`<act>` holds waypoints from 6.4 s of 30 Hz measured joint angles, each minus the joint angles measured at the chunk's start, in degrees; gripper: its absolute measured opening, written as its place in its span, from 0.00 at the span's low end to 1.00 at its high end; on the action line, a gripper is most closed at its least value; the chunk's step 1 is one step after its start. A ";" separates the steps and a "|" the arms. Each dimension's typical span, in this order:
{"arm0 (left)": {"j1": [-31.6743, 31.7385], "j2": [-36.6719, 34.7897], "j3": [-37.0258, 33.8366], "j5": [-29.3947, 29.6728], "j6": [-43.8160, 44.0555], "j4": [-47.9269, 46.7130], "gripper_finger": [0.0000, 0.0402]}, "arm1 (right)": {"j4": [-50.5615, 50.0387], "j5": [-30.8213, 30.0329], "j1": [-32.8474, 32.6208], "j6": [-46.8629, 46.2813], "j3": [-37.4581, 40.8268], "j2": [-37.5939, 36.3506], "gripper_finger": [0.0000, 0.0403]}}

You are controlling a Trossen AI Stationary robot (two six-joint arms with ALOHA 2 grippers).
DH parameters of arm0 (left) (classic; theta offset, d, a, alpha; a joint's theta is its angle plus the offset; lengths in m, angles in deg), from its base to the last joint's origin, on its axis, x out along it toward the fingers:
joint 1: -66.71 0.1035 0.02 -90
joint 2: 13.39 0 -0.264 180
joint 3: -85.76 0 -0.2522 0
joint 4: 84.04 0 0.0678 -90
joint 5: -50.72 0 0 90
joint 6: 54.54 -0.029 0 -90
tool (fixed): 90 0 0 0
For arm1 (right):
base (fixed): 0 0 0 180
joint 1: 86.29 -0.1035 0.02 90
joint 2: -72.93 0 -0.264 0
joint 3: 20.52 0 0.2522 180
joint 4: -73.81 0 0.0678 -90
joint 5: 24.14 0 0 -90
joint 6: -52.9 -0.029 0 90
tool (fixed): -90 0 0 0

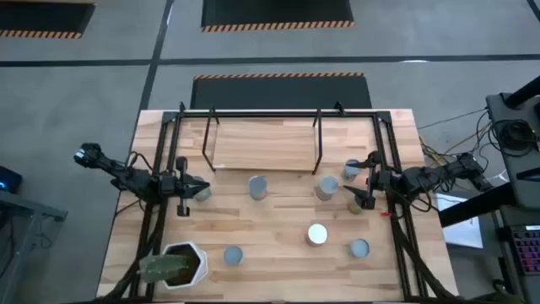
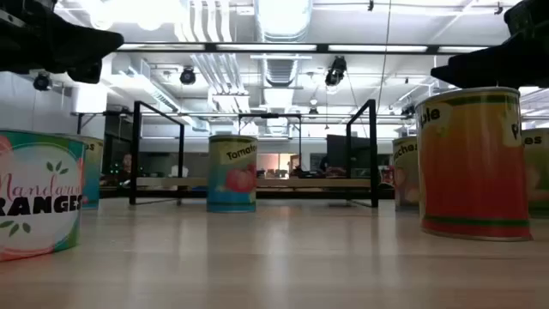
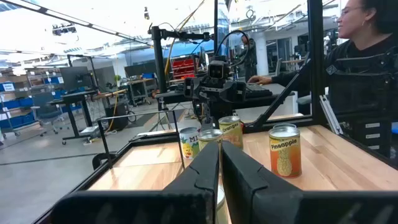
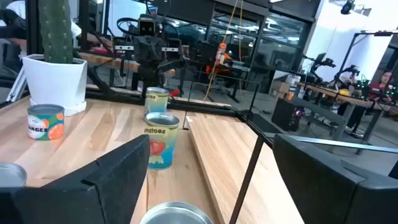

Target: Pick and place cans onto a shelf

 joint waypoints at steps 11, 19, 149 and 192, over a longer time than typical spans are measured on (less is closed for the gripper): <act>0.01 -0.01 -0.01 0.01 0.01 0.02 0.00 | 0.02 0.00 0.02 0.00 -0.02 0.00 0.81; 0.02 -0.02 0.00 0.02 0.00 0.02 0.00 | 0.02 0.02 0.02 0.00 -0.02 0.00 0.81; 0.06 39.56 39.45 0.09 14.54 -8.10 0.00 | 1.36 13.71 1.34 -4.97 -43.62 50.65 0.81; 0.02 40.35 43.33 0.04 8.33 -14.10 0.00 | -21.09 20.96 17.12 -4.34 -82.36 101.18 0.82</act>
